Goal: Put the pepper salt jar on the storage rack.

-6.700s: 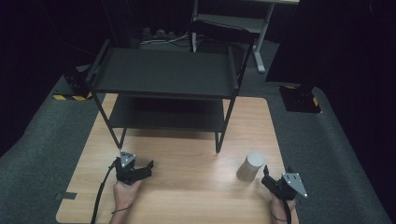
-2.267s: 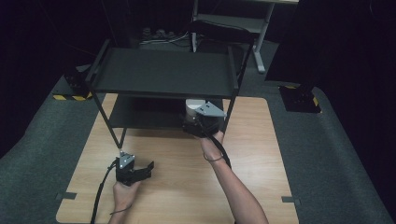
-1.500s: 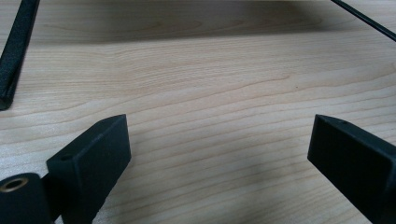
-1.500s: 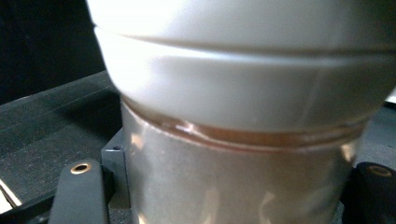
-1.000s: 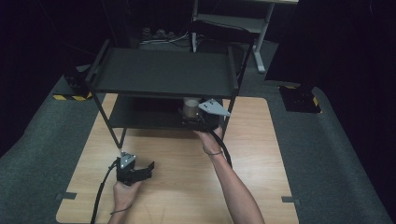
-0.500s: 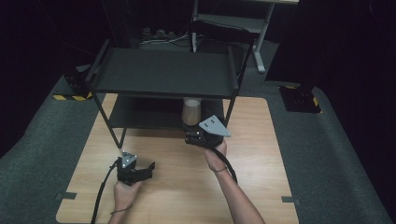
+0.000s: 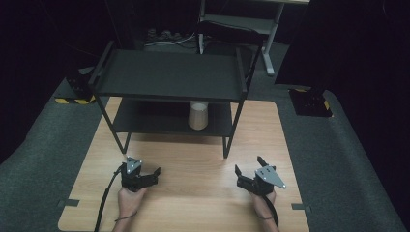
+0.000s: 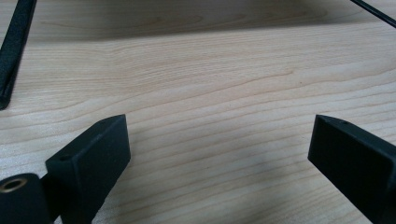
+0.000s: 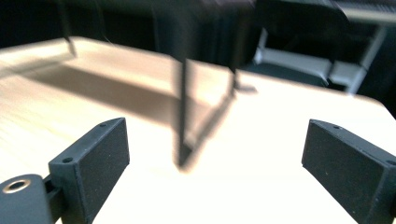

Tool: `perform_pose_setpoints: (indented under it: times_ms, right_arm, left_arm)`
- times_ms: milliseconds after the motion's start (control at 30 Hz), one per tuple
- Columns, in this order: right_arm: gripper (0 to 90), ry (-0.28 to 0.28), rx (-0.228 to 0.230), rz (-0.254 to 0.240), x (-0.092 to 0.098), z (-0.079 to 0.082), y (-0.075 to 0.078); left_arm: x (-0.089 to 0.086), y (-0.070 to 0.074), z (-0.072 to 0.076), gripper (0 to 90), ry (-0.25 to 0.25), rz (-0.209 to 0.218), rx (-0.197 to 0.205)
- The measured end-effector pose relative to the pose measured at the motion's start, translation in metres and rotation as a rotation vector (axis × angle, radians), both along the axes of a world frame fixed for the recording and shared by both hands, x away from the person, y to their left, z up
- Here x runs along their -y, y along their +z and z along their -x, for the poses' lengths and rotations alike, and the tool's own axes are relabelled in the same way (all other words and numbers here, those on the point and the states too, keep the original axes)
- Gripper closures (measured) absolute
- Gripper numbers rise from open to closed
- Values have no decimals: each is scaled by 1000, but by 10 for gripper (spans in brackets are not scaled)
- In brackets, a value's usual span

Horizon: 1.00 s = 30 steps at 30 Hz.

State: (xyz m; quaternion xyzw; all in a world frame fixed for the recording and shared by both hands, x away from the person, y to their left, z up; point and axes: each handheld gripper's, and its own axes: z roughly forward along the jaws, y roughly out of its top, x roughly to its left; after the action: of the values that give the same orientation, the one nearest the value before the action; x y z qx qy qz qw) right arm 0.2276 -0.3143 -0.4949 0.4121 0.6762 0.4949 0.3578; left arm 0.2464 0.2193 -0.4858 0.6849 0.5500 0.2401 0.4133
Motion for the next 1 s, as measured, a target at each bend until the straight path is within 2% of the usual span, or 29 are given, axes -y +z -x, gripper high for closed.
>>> perform_pose_setpoints:
  times_ms: [133, 233, 367, 633, 1000]
  right_arm:
    - [83, -26, -37, -19, 17, 4, -15]
    - [94, -36, -58, -16, 19, 4, -18]
    - [98, -33, -49, -23, 19, 4, -20]
    - [96, -41, -28, 15, 15, 9, -22]
    - [93, -45, -32, 23, 13, 9, -22]
  left_arm:
    - [1, 0, 0, 58, 5, -3, -4]
    - [1, 1, 0, 58, 6, -6, -6]
    - [2, 1, -1, 58, 7, -6, -8]
    - [2, 1, 0, 58, 6, -10, -3]
    - [2, 1, 0, 58, 6, -11, -4]
